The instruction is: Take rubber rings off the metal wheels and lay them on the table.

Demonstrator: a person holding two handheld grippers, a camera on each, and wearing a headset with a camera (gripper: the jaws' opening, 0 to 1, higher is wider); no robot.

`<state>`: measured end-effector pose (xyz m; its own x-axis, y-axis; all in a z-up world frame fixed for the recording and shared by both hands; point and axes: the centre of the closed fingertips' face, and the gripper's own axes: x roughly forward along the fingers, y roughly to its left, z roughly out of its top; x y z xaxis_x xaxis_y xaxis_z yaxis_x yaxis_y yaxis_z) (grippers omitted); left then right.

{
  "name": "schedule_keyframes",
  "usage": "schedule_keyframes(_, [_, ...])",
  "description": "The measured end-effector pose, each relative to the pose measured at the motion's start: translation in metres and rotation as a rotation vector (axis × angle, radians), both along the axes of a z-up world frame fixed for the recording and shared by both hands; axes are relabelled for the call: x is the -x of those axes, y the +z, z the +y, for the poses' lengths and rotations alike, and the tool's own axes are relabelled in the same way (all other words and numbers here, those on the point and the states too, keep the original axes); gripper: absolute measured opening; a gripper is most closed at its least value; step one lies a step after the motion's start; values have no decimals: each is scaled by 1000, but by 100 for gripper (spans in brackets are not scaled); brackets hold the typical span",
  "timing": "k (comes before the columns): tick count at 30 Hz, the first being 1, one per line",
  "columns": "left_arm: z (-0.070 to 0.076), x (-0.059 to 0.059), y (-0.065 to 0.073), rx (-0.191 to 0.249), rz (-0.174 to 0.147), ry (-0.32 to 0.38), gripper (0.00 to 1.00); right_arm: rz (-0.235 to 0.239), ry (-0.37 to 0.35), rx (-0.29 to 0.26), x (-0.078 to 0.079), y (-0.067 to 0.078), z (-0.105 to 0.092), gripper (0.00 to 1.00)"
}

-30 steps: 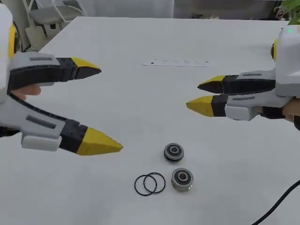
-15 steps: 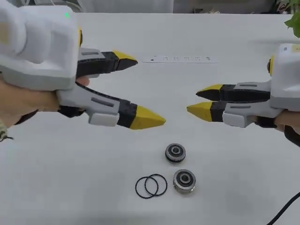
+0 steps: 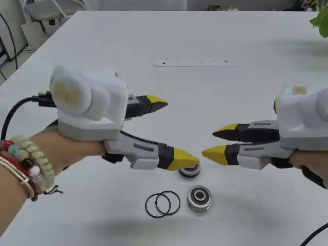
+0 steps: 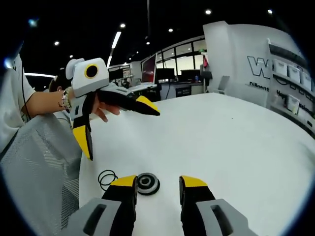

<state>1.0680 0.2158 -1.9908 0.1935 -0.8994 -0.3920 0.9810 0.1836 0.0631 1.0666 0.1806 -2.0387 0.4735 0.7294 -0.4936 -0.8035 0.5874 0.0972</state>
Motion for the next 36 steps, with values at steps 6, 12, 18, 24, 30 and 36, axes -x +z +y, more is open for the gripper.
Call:
schedule_keyframes(6, [-5,1,-21,-31,-20,12,59,46,18,40,6,-19,3,30])
schedule_keyframes(12, [-7,-2,-36,-46,-12,44,45,55,35,64,10,-28,3,29])
schedule_keyframes(18, [-10,-1,-50,-92,-26,47,39,55,32,85,10,-32,4,27])
schedule_keyframes(24, [-14,0,-56,-96,-7,50,35,62,54,99,14,-36,7,26])
schedule_keyframes(30, [-17,3,-60,-94,-7,53,24,53,52,102,13,-36,11,26])
schedule_keyframes(36, [-16,6,-69,-121,5,49,15,52,55,109,14,-38,13,25])
